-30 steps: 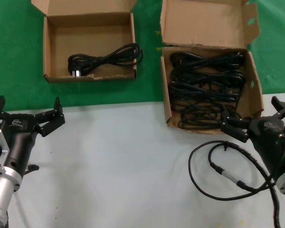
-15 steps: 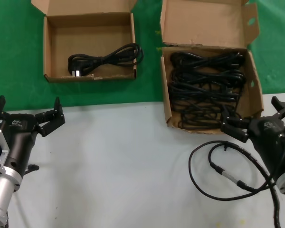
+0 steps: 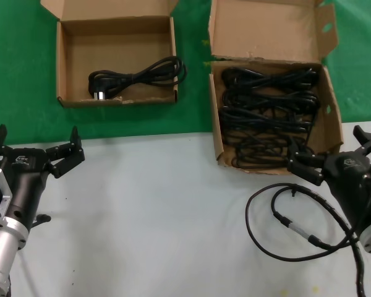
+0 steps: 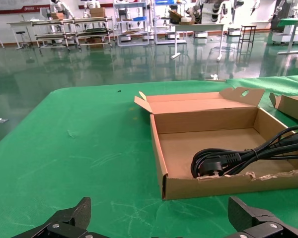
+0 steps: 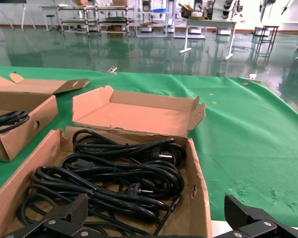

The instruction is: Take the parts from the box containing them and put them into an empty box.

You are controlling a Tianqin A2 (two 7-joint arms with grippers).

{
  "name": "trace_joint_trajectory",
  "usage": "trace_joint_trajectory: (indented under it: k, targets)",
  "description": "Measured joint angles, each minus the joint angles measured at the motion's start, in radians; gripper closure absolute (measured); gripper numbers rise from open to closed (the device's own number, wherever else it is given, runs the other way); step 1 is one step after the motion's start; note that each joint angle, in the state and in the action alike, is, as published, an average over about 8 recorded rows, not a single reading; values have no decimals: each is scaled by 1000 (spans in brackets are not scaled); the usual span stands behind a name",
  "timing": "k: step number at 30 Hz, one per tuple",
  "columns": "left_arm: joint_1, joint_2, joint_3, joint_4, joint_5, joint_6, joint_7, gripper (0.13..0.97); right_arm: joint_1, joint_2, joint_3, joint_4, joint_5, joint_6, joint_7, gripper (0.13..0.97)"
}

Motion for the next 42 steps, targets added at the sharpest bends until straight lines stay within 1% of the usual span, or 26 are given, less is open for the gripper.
trace_joint_trajectory:
  k: [42]
  targets:
    - [0, 0, 0, 0, 0, 0, 0, 132, 0, 0, 0, 0, 0, 0, 0, 129]
